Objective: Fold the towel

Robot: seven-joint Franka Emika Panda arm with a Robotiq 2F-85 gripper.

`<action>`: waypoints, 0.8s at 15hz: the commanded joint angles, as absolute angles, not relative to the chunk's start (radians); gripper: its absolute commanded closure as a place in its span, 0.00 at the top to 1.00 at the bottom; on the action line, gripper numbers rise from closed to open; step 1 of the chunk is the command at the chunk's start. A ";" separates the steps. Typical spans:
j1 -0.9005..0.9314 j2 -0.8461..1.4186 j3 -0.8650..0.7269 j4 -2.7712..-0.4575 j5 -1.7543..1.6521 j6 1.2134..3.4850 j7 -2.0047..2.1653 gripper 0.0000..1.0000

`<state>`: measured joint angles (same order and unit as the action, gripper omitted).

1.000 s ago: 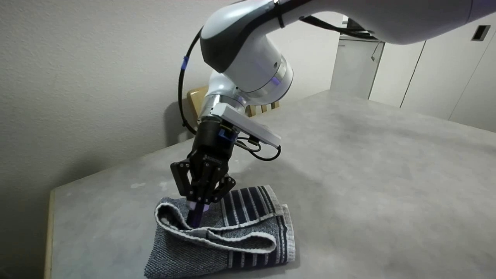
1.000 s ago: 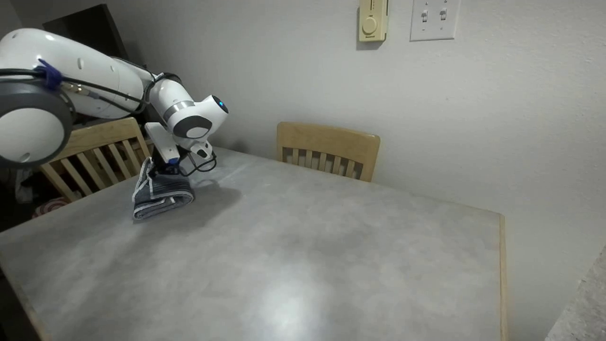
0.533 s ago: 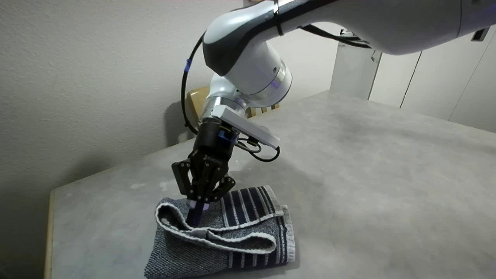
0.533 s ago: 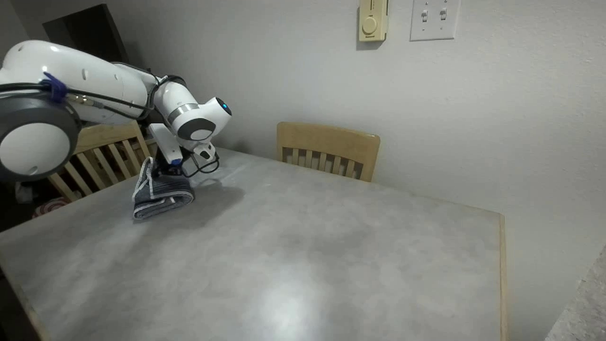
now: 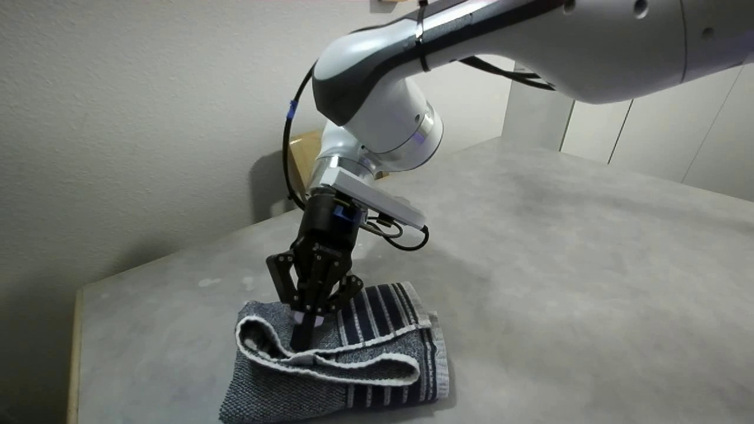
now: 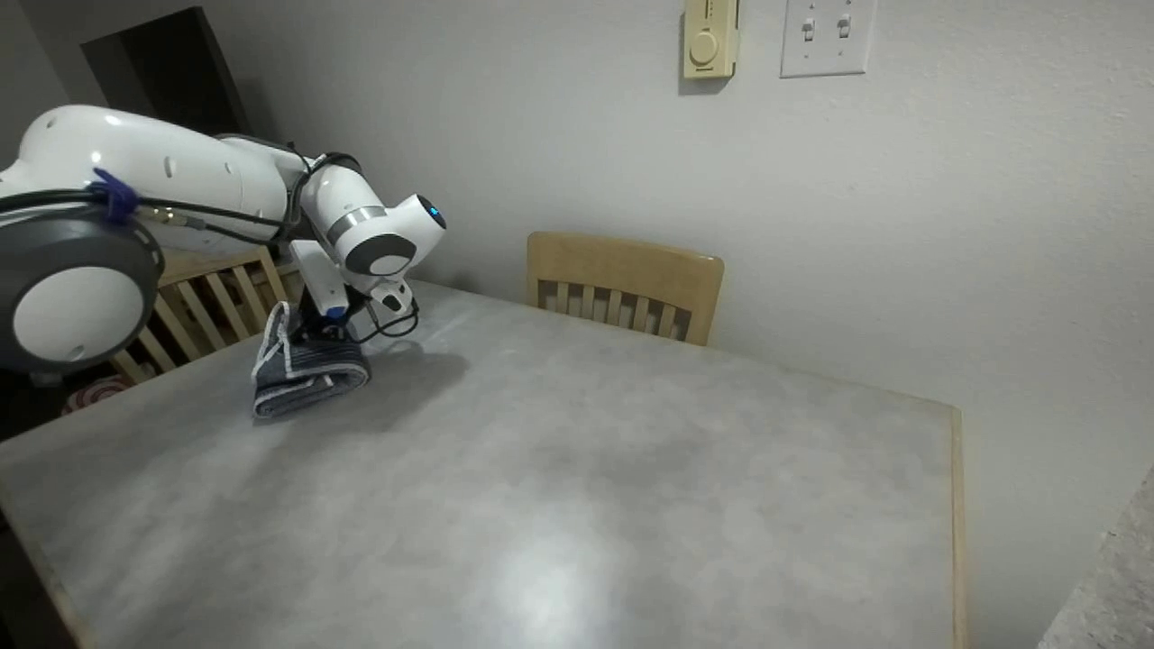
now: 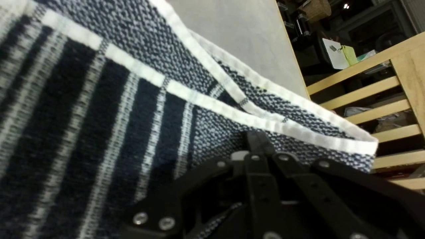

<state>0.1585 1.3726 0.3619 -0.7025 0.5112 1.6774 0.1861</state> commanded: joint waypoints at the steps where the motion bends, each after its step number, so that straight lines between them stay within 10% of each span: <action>1: 0.189 1.422 0.339 -0.615 0.492 1.608 0.249 0.00; 12: 0.233 1.478 0.307 -0.492 0.458 1.534 0.336 0.00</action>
<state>0.2128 1.4407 0.3271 -0.5794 0.4885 1.5698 0.3055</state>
